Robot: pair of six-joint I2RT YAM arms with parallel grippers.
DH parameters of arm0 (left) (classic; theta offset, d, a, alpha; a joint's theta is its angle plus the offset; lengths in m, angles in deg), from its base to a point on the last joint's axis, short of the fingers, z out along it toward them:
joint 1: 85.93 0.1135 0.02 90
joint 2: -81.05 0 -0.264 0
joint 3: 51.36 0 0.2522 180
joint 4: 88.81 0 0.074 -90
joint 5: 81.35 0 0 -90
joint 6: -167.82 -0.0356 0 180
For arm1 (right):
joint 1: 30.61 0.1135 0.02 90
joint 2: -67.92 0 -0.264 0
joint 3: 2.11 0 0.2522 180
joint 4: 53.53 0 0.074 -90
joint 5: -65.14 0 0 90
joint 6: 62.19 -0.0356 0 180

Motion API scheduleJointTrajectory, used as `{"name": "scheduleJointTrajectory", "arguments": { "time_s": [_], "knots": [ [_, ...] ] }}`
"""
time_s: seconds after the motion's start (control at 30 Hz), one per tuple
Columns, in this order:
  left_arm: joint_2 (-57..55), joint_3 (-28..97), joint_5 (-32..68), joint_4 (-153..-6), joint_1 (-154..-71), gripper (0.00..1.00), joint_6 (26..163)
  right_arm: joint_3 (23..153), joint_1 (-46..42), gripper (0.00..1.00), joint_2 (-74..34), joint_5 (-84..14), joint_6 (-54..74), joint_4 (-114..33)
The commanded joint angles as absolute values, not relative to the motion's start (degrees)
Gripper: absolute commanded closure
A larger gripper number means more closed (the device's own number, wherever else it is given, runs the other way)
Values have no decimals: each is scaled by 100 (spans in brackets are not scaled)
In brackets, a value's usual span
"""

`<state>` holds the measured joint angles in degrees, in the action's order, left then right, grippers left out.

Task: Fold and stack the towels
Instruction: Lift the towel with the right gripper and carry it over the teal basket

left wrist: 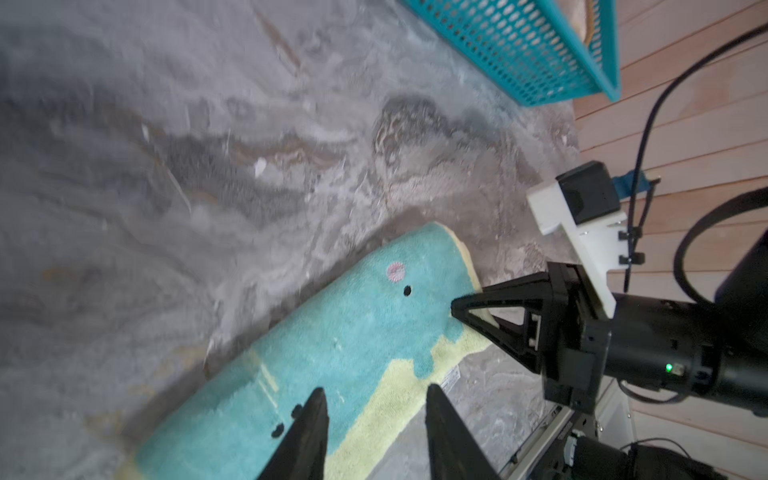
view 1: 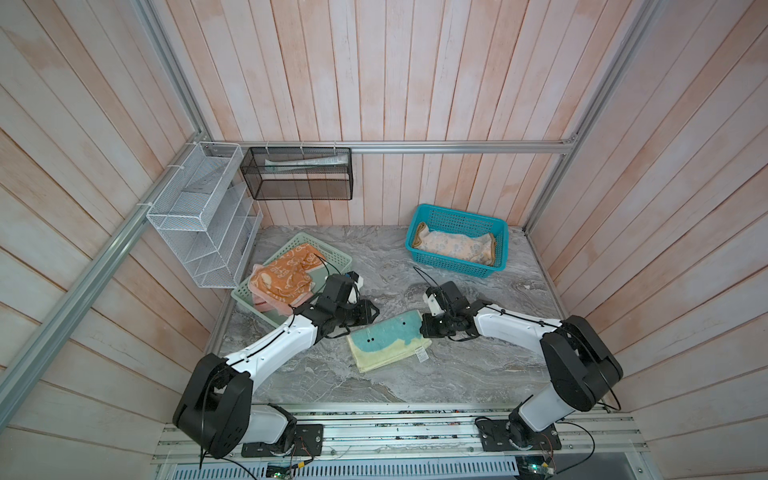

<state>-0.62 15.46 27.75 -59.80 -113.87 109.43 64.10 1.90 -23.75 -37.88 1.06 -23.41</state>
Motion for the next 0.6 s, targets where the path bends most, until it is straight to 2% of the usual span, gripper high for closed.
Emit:
{"name": "scheduleJointTrajectory", "arguments": {
  "time_s": [0.0,0.2,0.3,0.43,0.57],
  "knots": [
    [-480,2158,2949,-6250,-11085,59,10531,7115,-200,100,-2151,-3444,672,-2114],
    [-1215,2851,3053,-6387,-10802,59,10310,8743,-530,100,-2629,-3056,1554,-2049],
    [-1516,3030,3129,-6519,-10713,59,10289,9985,-879,100,-3315,-3107,1877,-2039],
    [-1882,3261,3237,-6527,-10680,59,10300,11455,-1572,100,-4365,-3240,1679,-2158],
    [-1992,3190,3247,-6590,-10667,59,10330,12646,-2117,100,-5662,-3943,1450,-1584]
  ]
}}
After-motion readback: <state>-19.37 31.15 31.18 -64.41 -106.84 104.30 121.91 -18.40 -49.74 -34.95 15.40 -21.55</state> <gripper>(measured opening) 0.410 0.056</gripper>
